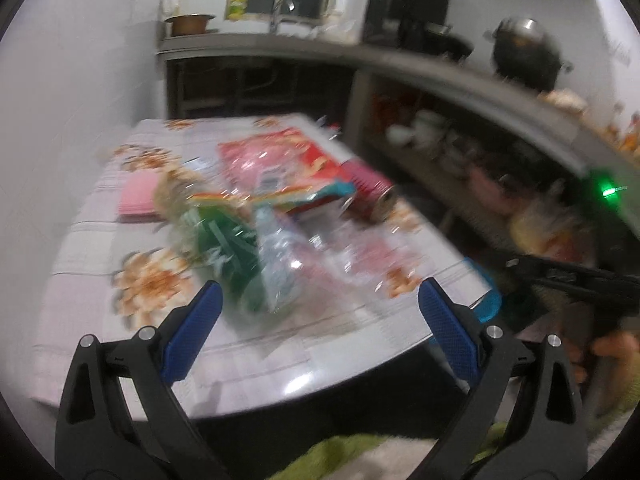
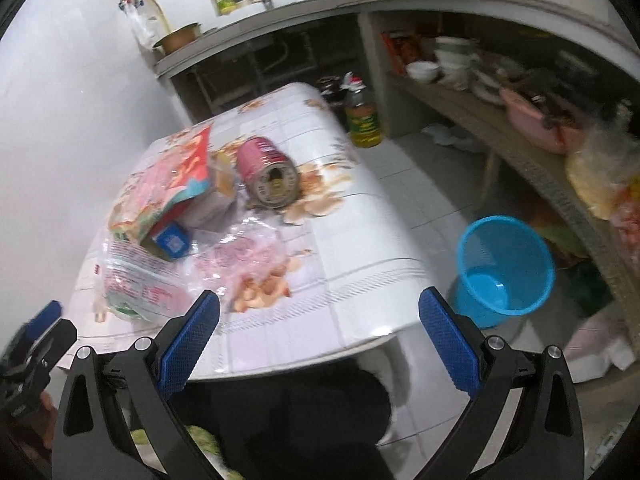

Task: Collect trash
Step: 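Reach the left tool to the clear plastic bag and close on it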

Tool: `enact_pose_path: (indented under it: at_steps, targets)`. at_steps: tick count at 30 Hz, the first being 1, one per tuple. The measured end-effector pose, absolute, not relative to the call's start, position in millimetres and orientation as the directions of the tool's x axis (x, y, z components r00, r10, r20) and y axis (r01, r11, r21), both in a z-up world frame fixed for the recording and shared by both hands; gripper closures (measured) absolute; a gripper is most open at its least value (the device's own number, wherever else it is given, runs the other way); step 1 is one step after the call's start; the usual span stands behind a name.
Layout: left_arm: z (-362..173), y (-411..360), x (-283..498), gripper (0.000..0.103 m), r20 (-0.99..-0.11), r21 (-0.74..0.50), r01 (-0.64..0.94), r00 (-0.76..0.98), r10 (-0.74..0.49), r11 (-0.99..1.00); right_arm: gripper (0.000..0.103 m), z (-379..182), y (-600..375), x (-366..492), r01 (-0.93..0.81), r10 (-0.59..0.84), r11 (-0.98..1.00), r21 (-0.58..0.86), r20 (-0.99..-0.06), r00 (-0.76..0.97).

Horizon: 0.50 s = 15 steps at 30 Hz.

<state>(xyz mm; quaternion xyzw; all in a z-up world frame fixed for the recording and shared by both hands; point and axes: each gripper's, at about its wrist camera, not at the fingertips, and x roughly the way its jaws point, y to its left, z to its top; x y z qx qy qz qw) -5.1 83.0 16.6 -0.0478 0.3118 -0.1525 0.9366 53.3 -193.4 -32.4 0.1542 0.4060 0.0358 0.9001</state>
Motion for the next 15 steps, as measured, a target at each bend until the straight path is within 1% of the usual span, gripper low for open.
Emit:
enact_pose_path:
  at_steps: [2, 6, 10, 15]
  targets:
    - [15, 88, 4, 0.009, -0.579, -0.215, 0.245, 0.747, -0.326, 0.945, 0.006, -36, -190, 65, 0.045, 0.221, 0.943, 0.330, -0.722, 0.656]
    - [8, 93, 27, 0.009, -0.609, -0.237, 0.226, 0.723, -0.326, 0.945, 0.006, -45, -187, 84, 0.035, 0.272, 0.926, 0.376, -0.728, 0.629]
    - [-2, 97, 42, 0.009, -0.638, -0.278, 0.222, 0.685, -0.352, 0.935, 0.006, -51, -185, 101, 0.027, 0.283, 0.924, 0.382, -0.730, 0.622]
    - [-7, 93, 50, 0.009, -0.648, -0.269, 0.241, 0.672, -0.360, 0.933, 0.006, -64, -182, 128, 0.019, 0.308, 0.917, 0.399, -0.737, 0.601]
